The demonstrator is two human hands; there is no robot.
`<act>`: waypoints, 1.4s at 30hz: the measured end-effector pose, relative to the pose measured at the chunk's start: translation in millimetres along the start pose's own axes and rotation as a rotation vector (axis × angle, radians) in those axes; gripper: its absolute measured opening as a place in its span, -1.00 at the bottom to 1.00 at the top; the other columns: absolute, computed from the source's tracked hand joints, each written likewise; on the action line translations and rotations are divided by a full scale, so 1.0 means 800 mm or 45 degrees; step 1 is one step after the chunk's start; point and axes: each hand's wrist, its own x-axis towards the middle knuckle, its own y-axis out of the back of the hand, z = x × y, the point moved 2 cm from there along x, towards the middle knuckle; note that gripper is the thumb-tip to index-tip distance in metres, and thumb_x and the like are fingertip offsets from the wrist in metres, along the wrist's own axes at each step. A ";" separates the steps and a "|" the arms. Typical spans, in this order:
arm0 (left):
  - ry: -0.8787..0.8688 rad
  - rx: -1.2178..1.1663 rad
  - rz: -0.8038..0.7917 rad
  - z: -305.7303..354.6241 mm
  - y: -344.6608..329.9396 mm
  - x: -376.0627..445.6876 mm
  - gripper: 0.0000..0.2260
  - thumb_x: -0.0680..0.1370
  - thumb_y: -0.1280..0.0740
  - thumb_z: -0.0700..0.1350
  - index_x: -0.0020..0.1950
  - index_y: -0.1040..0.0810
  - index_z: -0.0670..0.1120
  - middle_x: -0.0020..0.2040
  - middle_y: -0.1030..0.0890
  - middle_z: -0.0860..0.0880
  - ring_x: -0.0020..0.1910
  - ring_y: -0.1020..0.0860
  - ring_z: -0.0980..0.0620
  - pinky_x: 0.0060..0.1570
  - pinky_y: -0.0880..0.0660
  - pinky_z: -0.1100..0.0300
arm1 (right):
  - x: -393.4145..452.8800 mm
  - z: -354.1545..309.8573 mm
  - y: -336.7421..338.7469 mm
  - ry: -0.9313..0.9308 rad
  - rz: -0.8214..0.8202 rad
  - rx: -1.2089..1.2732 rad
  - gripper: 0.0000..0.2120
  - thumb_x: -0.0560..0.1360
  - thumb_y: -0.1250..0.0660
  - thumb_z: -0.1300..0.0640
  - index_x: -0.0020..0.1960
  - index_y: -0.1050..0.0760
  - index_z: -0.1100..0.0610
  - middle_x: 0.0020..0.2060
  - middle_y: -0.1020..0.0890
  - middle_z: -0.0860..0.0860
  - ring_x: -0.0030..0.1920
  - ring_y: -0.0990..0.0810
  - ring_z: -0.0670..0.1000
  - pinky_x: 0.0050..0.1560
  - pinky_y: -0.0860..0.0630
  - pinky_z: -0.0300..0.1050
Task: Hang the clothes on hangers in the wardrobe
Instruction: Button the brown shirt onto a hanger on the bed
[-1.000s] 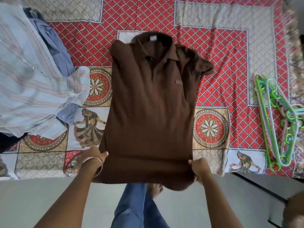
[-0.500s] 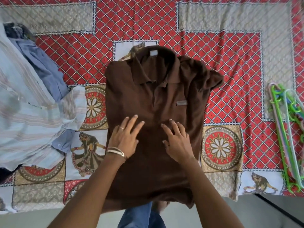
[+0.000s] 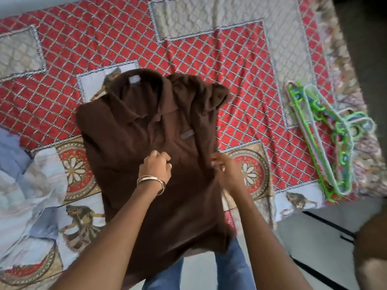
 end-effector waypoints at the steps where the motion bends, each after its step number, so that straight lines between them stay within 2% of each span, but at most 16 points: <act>1: -0.061 -0.077 -0.025 0.037 -0.004 0.002 -0.80 0.54 -0.30 -0.10 0.15 -0.56 -0.03 0.16 -0.50 -0.08 0.14 -0.50 -0.14 0.11 -0.43 -0.02 | 0.001 0.020 0.032 -0.070 0.063 0.030 -0.79 0.54 -0.29 0.25 0.15 -0.58 0.14 -0.10 -0.68 0.08 -0.08 -0.64 0.05 -0.06 -0.49 -0.17; 3: -0.124 -0.202 -0.053 0.066 0.002 0.004 -0.82 0.52 -0.32 -0.13 0.11 -0.59 -0.04 0.10 -0.57 -0.07 0.07 -0.56 -0.14 0.09 -0.47 0.02 | 0.004 0.039 0.055 -0.162 0.144 0.136 -0.83 0.56 -0.30 0.21 0.12 -0.58 0.14 -0.11 -0.69 0.06 -0.10 -0.65 0.04 -0.08 -0.54 -0.13; 5: -0.232 -0.292 -0.051 0.138 -0.010 0.013 -0.83 0.51 -0.33 -0.14 0.07 -0.62 -0.03 0.04 -0.64 -0.05 0.01 -0.60 -0.12 0.09 -0.50 0.04 | 0.005 0.083 0.120 -0.247 0.371 0.276 -0.87 0.56 -0.30 0.19 0.06 -0.60 0.16 -0.17 -0.69 0.04 -0.18 -0.66 0.04 -0.18 -0.55 -0.11; 7: -0.253 -0.391 -0.050 0.184 -0.017 0.015 -0.84 0.50 -0.34 -0.16 0.04 -0.64 -0.03 -0.04 -0.68 -0.04 -0.04 -0.63 -0.08 0.08 -0.53 0.06 | 0.005 0.116 0.163 -0.350 0.605 0.243 -0.86 0.57 -0.29 0.19 0.01 -0.61 0.20 -0.21 -0.68 0.05 -0.25 -0.61 0.05 -0.31 -0.39 -0.15; 8: -0.253 -0.433 -0.053 0.209 -0.023 0.013 -0.85 0.50 -0.34 -0.17 0.02 -0.65 -0.04 -0.08 -0.69 -0.04 -0.08 -0.63 -0.06 0.06 -0.53 0.10 | 0.005 0.135 0.187 -0.422 0.734 0.217 -0.84 0.57 -0.28 0.18 0.01 -0.61 0.22 -0.20 -0.67 0.07 -0.24 -0.58 0.05 -0.30 -0.32 -0.15; 10: -0.277 -0.554 -0.071 0.268 -0.041 0.012 -0.86 0.50 -0.34 -0.19 -0.02 -0.66 -0.08 -0.16 -0.69 -0.07 -0.14 -0.63 -0.03 0.01 -0.53 0.13 | 0.007 0.184 0.242 -0.573 0.945 0.214 -0.82 0.57 -0.29 0.18 0.05 -0.60 0.26 -0.14 -0.66 0.15 -0.15 -0.58 0.11 -0.19 -0.39 -0.15; 12: -0.302 -0.667 -0.067 0.326 -0.060 0.014 -0.87 0.50 -0.33 -0.18 -0.04 -0.66 -0.10 -0.21 -0.68 -0.07 -0.19 -0.63 -0.04 -0.08 -0.55 0.11 | 0.019 0.230 0.294 -0.679 1.017 0.226 -0.79 0.56 -0.31 0.16 0.10 -0.57 0.28 -0.08 -0.65 0.20 -0.05 -0.61 0.18 -0.06 -0.46 -0.06; 17: -0.154 -0.808 -0.193 0.415 -0.112 0.020 -0.89 0.54 -0.31 -0.28 -0.01 -0.63 -0.19 -0.32 -0.61 -0.05 -0.43 -0.55 0.09 -0.29 -0.55 0.16 | 0.055 0.304 0.372 -0.805 0.907 -0.055 -0.65 0.53 -0.36 0.08 0.23 -0.49 0.26 0.09 -0.59 0.24 0.14 -0.52 0.25 0.17 -0.43 0.09; 20: -0.120 -0.824 -0.237 0.450 -0.135 0.022 -0.89 0.54 -0.30 -0.30 -0.03 -0.62 -0.19 -0.34 -0.59 0.00 -0.46 -0.54 0.10 -0.34 -0.53 0.24 | 0.067 0.327 0.391 -0.876 0.869 -0.146 -0.67 0.55 -0.35 0.05 0.27 -0.49 0.16 0.16 -0.51 0.17 0.17 -0.47 0.18 0.21 -0.42 0.07; 24: -0.127 -0.809 -0.217 0.482 -0.143 0.025 -0.89 0.55 -0.31 -0.27 -0.07 -0.61 -0.11 -0.34 -0.60 0.05 -0.50 -0.54 0.16 -0.45 -0.47 0.39 | 0.079 0.348 0.403 -0.864 0.930 -0.085 -0.84 0.51 -0.39 0.09 0.05 -0.63 0.11 -0.03 -0.61 0.10 0.07 -0.52 0.14 0.17 -0.45 0.18; 26: -0.099 -0.855 -0.231 0.486 -0.140 0.026 -0.89 0.55 -0.30 -0.28 -0.04 -0.60 -0.13 -0.31 -0.61 0.02 -0.45 -0.56 0.11 -0.47 -0.44 0.41 | 0.071 0.347 0.407 -0.804 0.995 0.083 -0.88 0.50 -0.41 0.14 0.00 -0.65 0.14 -0.14 -0.66 0.07 -0.11 -0.57 0.06 0.02 -0.53 0.05; 29: -0.088 -0.927 -0.173 0.493 -0.128 0.026 -0.91 0.55 -0.32 -0.24 -0.07 -0.62 -0.12 -0.29 -0.63 -0.01 -0.38 -0.58 0.01 -0.39 -0.47 0.29 | 0.056 0.326 0.418 -0.573 0.891 0.423 -0.94 0.48 -0.44 0.18 -0.06 -0.63 0.15 -0.22 -0.63 0.05 -0.32 -0.47 -0.09 -0.29 -0.48 -0.06; 32: -0.191 -1.074 -0.191 0.512 -0.098 0.026 -0.96 0.53 -0.38 -0.08 -0.10 -0.62 -0.01 -0.23 -0.66 -0.10 -0.33 -0.57 0.04 -0.36 -0.47 0.28 | 0.051 0.276 0.433 -0.203 0.685 0.557 -0.91 0.43 -0.48 0.19 -0.11 -0.60 0.17 -0.30 -0.57 0.00 -0.34 -0.45 -0.10 -0.33 -0.41 -0.17; 35: -0.363 -1.171 -0.244 0.529 -0.053 0.026 -0.66 0.44 -0.42 0.12 0.12 -0.62 -0.04 -0.10 -0.66 -0.01 -0.16 -0.60 0.12 -0.20 -0.53 0.25 | 0.060 0.212 0.421 0.015 0.559 0.651 -0.86 0.37 -0.54 0.22 -0.11 -0.61 0.19 -0.34 -0.57 -0.01 -0.38 -0.44 -0.15 -0.36 -0.39 -0.29; 39: -0.323 -1.344 -0.145 0.539 -0.014 0.033 -0.66 0.43 -0.50 -0.11 0.16 -0.58 -0.16 -0.20 -0.64 0.13 -0.27 -0.55 0.31 -0.20 -0.52 0.32 | 0.076 0.152 0.373 0.145 0.425 0.640 -0.75 0.32 -0.56 0.26 -0.08 -0.59 0.06 -0.34 -0.55 -0.08 -0.38 -0.43 -0.20 -0.31 -0.44 -0.25; 42: -0.196 -1.377 0.123 0.472 0.026 0.038 -0.64 0.22 -0.55 -0.02 -0.01 -0.64 -0.01 -0.35 -0.62 0.11 -0.26 -0.56 0.11 -0.13 -0.54 0.15 | 0.067 0.091 0.320 0.367 0.170 0.571 -0.66 0.31 -0.55 0.28 0.05 -0.60 0.10 -0.23 -0.59 -0.05 -0.30 -0.48 -0.20 -0.26 -0.45 -0.31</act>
